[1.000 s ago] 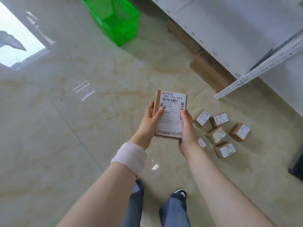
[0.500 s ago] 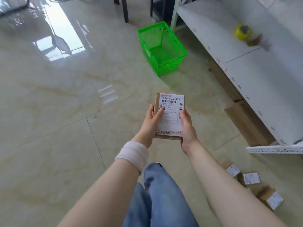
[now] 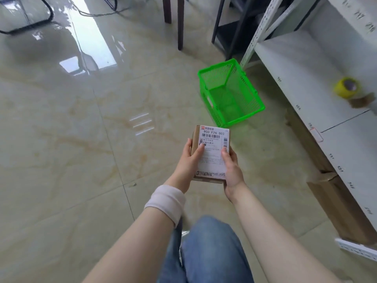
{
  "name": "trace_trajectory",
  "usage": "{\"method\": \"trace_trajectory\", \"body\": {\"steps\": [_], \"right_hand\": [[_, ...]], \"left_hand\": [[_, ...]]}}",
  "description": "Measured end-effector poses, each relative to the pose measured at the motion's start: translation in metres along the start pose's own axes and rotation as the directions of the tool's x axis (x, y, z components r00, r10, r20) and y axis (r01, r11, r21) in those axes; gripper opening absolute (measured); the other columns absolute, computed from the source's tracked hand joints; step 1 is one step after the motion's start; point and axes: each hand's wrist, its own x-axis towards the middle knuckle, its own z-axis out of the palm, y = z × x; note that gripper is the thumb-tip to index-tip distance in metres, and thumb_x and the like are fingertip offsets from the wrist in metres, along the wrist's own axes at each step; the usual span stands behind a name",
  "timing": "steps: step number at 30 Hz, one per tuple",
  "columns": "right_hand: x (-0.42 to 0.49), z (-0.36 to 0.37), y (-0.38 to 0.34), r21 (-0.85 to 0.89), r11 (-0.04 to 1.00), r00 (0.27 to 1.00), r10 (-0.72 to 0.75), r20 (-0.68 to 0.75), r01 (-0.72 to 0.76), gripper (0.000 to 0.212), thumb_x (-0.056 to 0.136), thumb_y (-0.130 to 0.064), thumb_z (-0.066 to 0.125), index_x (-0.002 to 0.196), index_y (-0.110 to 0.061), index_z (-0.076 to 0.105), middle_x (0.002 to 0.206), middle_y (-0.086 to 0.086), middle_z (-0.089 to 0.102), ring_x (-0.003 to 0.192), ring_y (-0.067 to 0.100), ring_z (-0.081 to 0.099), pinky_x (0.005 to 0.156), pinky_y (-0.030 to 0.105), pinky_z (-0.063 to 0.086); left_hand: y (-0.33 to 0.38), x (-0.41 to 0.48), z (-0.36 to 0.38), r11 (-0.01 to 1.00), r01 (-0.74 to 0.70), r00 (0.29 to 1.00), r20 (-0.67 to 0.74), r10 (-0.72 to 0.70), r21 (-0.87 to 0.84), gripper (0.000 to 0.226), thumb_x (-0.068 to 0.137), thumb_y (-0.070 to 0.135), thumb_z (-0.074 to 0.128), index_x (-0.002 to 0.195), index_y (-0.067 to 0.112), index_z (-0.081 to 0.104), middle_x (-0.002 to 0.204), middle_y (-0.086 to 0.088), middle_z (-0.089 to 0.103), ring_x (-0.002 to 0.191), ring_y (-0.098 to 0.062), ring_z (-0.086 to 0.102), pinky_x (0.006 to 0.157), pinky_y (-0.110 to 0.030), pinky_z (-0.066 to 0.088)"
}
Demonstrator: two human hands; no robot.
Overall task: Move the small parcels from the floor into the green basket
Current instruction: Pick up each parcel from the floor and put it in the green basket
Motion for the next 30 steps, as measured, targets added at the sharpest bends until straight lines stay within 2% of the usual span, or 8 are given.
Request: {"method": "trace_trajectory", "body": {"steps": [3,7,12,15,18,24,28,30], "right_hand": [[0.036,0.024,-0.028,0.021,1.0,0.999,-0.002,-0.034,0.002,0.041,0.096,-0.03,0.044,0.135,-0.021,0.039,0.121,0.009,0.061,0.095,0.023,0.062,0.085,0.039,0.051],[0.099,0.037,-0.07,0.076,0.997,0.994,-0.004,-0.108,0.013,0.04,0.097,-0.029,0.043,0.136,-0.022,0.038,0.119,0.008,0.061,0.088,0.017,0.063,0.076,0.036,0.052],[0.194,0.042,-0.116,0.133,0.991,0.987,0.007,-0.158,0.014,0.035,0.097,-0.028,0.041,0.132,-0.023,0.038,0.114,0.004,0.061,0.088,0.016,0.062,0.07,0.031,0.052],[0.251,0.038,-0.143,0.148,0.989,0.976,0.011,-0.218,0.022,0.031,0.098,-0.028,0.041,0.128,-0.023,0.039,0.13,0.009,0.056,0.102,0.022,0.058,0.08,0.033,0.05],[0.29,0.031,-0.168,0.181,0.983,0.957,0.038,-0.289,0.015,0.04,0.097,-0.033,0.042,0.135,-0.02,0.037,0.134,0.008,0.054,0.103,0.021,0.058,0.077,0.032,0.051],[0.359,0.017,-0.209,0.282,0.959,0.912,0.103,-0.396,0.014,0.042,0.098,-0.034,0.038,0.138,-0.02,0.036,0.133,0.011,0.055,0.095,0.018,0.06,0.078,0.033,0.052],[0.43,0.005,-0.205,0.304,0.952,0.853,0.137,-0.503,0.026,0.039,0.099,-0.032,0.036,0.136,-0.019,0.039,0.125,0.006,0.057,0.089,0.013,0.06,0.064,0.018,0.053],[0.473,-0.003,-0.188,0.342,0.939,0.844,0.163,-0.511,0.026,0.037,0.099,-0.03,0.035,0.134,-0.018,0.041,0.125,0.007,0.058,0.092,0.015,0.06,0.065,0.018,0.053]], "left_hand": [[0.039,0.045,-0.003,0.999,0.018,0.999,0.041,-0.02,0.049,0.065,0.093,0.031,0.049,0.148,0.021,0.016,0.146,-0.002,0.042,0.123,-0.015,0.049,0.101,-0.027,0.041],[0.092,0.114,0.014,0.99,0.039,0.992,0.113,-0.054,0.136,0.06,0.094,0.026,0.048,0.147,0.018,0.02,0.142,-0.005,0.046,0.112,-0.013,0.052,0.075,-0.011,0.049],[0.14,0.222,0.046,0.961,0.049,0.986,0.139,-0.09,0.274,0.058,0.093,0.029,0.052,0.144,0.015,0.029,0.141,-0.005,0.048,0.123,-0.02,0.052,0.105,-0.034,0.042],[0.162,0.281,0.069,0.927,0.037,0.978,0.176,-0.11,0.374,0.069,0.081,0.047,0.057,0.141,0.019,0.037,0.138,-0.004,0.053,0.123,-0.021,0.054,0.107,-0.04,0.041],[0.174,0.332,0.093,0.9,0.06,0.969,0.193,-0.157,0.432,0.092,0.062,0.067,0.057,0.14,0.024,0.037,0.14,-0.003,0.051,0.125,-0.019,0.053,0.107,-0.043,0.041],[0.225,0.408,0.152,0.839,0.049,0.921,0.301,-0.248,0.542,0.066,0.092,0.031,0.053,0.148,0.016,0.022,0.148,-0.005,0.041,0.131,-0.019,0.046,0.111,-0.035,0.036],[0.21,0.494,0.177,0.746,-0.039,0.875,0.383,-0.295,0.664,0.063,0.093,0.031,0.051,0.148,0.017,0.022,0.147,0.002,0.04,0.123,-0.006,0.044,0.098,-0.016,0.035],[0.187,0.544,0.184,0.697,-0.05,0.864,0.381,-0.328,0.715,0.062,0.093,0.031,0.05,0.147,0.017,0.023,0.145,0.001,0.042,0.124,-0.009,0.046,0.094,-0.014,0.035]]}}
